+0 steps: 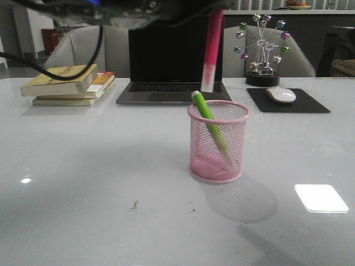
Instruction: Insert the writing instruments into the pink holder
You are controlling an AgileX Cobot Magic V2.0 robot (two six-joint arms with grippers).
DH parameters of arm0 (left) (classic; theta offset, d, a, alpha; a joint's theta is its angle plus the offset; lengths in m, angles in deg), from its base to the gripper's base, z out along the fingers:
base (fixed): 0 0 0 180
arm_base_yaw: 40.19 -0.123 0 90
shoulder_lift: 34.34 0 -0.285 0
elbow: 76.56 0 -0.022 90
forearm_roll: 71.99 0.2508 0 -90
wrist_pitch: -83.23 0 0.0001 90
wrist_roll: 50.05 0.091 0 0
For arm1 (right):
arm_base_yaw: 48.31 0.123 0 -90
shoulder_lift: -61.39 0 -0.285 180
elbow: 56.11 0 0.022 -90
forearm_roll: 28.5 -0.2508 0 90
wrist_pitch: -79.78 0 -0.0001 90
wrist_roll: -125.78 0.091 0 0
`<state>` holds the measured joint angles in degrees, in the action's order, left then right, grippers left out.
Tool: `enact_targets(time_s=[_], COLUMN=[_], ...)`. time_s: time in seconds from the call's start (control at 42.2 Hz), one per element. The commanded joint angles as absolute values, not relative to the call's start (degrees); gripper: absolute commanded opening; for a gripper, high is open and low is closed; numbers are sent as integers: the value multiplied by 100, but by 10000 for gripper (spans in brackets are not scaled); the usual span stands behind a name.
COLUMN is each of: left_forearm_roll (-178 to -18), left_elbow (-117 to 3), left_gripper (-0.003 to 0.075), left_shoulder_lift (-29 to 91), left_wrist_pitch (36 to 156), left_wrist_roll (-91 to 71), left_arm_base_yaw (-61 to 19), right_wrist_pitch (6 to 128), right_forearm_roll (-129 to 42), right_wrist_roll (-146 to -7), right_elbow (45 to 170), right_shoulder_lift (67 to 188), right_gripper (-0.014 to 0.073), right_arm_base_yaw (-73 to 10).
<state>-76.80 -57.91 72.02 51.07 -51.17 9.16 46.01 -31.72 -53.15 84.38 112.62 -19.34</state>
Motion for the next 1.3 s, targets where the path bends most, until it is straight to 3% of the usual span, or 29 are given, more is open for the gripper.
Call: enact_targets(time_s=[0.0, 0.355, 0.45, 0.592, 0.71, 0.9, 1.279], left_forearm_roll=[-7685, -7668, -7650, -7650, -7650, -7637, -7199], left_elbow=[-5948, -5948, -5948, -5948, -5948, -5958, -5958], left_gripper=[93, 122, 212, 409, 445, 445, 445], left_shoulder_lift=[7300, 8172, 8253, 8263, 8133, 7229, 3989], left_wrist_pitch=[3805, 3090, 3090, 3099, 3339, 5024, 9888], left_wrist_roll=[-5116, -5116, -5116, -5116, -5116, -4813, -4715], left_arm_base_yaw=[1065, 1093, 1093, 1093, 1093, 958, 380], right_wrist_pitch=[5001, 5001, 5001, 5001, 5001, 5001, 5001], right_forearm_roll=[-3191, -3191, -3191, -3191, -3191, -3191, -3191], right_wrist_roll=[-5334, -5334, -5334, -5334, -5334, -5334, -5334], right_elbow=[8597, 8597, 8597, 8597, 8597, 8597, 8597], right_shoulder_lift=[11236, 11236, 11236, 11236, 11236, 11236, 11236], right_gripper=[488, 488, 488, 488, 488, 488, 488], right_arm_base_yaw=[-1945, -1945, -1945, -1945, -1945, -1945, -1945])
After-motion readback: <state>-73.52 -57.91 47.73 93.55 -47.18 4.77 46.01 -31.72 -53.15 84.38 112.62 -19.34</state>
